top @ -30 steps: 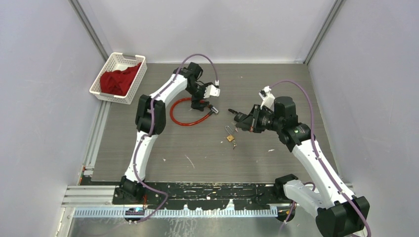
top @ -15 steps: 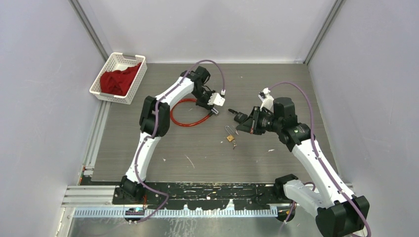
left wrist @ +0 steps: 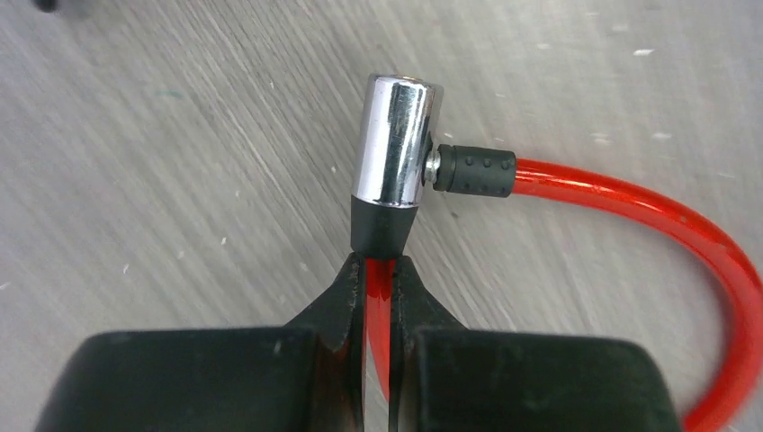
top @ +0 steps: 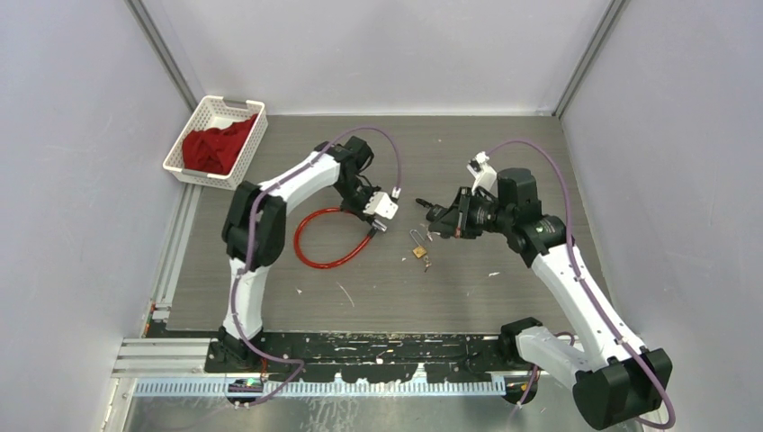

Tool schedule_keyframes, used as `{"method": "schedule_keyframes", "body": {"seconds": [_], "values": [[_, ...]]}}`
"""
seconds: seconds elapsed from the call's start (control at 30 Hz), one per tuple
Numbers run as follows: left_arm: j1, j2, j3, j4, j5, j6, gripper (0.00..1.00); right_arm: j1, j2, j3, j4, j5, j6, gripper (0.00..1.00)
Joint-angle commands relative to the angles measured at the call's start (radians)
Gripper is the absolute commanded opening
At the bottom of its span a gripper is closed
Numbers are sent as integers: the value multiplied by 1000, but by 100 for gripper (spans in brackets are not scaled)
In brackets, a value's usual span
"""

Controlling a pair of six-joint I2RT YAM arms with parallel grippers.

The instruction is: Unlock with the key

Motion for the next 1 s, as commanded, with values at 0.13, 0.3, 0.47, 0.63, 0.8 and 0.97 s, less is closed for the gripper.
{"method": "schedule_keyframes", "body": {"seconds": [0.13,0.3,0.47,0.63,0.8,0.97], "values": [[-2,-557,-100,-127,-7,47,0,-2,78,148,21,-84,-66,1],[-2,-833,-264,-12,-5,6,0,98,117,223,60,-65,-73,1],[-3,-1143,-544,306,10,-115,0,289,153,297,45,60,-122,1],[-3,-1319,-720,484,-35,-164,0,410,133,314,76,157,-142,1],[-3,-1365,-746,585,-88,-345,0,514,128,306,125,250,-184,1],[-3,-1370,-743,607,-106,-499,0,522,111,294,187,256,-196,1]]}}
